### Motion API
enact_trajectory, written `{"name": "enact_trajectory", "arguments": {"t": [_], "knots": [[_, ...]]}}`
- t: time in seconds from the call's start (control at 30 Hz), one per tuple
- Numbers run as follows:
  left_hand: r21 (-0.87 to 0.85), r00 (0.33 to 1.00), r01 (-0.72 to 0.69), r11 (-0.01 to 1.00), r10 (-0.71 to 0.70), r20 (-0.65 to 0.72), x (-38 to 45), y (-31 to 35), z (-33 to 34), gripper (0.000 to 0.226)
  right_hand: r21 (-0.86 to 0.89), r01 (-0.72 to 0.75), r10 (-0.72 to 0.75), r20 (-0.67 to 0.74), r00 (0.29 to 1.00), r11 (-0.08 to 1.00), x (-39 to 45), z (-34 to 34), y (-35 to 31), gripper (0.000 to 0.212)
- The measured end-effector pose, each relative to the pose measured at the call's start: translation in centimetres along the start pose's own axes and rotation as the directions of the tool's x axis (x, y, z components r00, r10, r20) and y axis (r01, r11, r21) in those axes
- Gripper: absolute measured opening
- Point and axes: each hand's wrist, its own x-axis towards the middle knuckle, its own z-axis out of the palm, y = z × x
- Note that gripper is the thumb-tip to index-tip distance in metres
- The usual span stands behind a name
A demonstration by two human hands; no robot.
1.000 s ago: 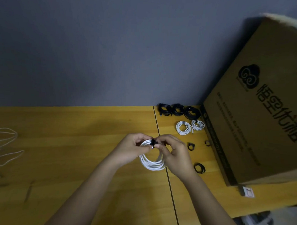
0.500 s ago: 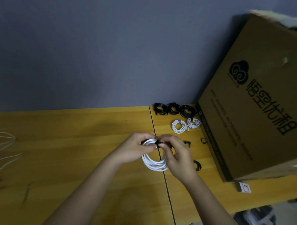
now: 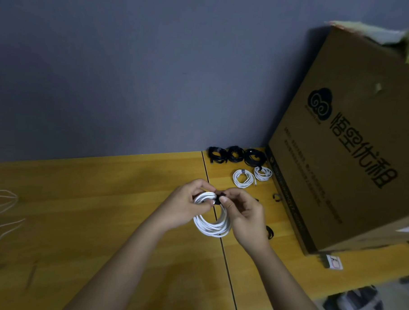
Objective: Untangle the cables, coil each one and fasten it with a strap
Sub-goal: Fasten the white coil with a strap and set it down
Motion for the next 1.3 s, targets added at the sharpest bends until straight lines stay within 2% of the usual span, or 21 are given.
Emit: {"name": "enact_trajectory", "arguments": {"t": [0.2,0.33,0.4,0.57,0.67,0.77,0.9,1.03,1.13,1.3], "knots": [[-0.095,1.000,-0.006,0.995,0.004,-0.014,0.5,-0.1,0.8,0.019,0.085,-0.038,0.041,-0.034,0.999,0.996,0.6,-0.5,0.0,0.014],[-0.075,1.000,-0.029,0.997,0.028,-0.013,1.0,0.0,1.3,0.020,0.210,-0.078,0.091,-0.052,0.995,0.975,1.0,-1.0,0.2,0.018],[-0.058,0.999,-0.042,0.997,0.041,-0.014,1.2,0.1,1.5,0.021,0.216,-0.082,0.096,-0.058,0.994,0.973,1.2,-1.4,0.3,0.020],[-0.007,0.998,-0.066,0.998,0.066,0.003,1.8,0.5,2.4,0.018,0.105,-0.034,0.044,-0.096,0.994,0.994,1.1,-2.8,0.7,0.028],[-0.015,0.998,-0.064,0.998,0.064,0.011,2.1,0.7,3.1,0.018,0.000,0.020,-0.020,-0.084,0.996,1.000,0.6,-3.6,1.1,0.017],[-0.014,0.998,-0.059,0.998,0.059,0.020,2.5,0.8,3.7,0.017,-0.110,0.054,-0.057,-0.025,0.998,0.992,0.2,-4.4,1.3,0.023],[0.012,0.998,-0.059,0.998,0.059,0.018,3.1,0.7,4.1,0.019,-0.268,0.126,-0.093,0.133,0.987,0.955,0.6,-6.0,1.7,0.035],[0.033,0.998,-0.061,0.998,0.060,0.033,3.8,0.5,4.9,0.018,-0.310,0.114,-0.064,0.165,0.984,0.944,0.8,-7.1,2.2,0.036],[0.044,0.997,-0.071,0.996,0.070,0.041,4.6,0.7,5.7,0.018,-0.338,0.094,-0.057,0.118,0.991,0.937,0.7,-7.3,2.8,0.034],[0.057,0.995,-0.091,0.994,0.088,0.043,5.9,0.8,7.5,0.015,-0.265,-0.015,0.026,0.039,0.999,0.964,0.1,-7.9,4.0,0.035]]}}
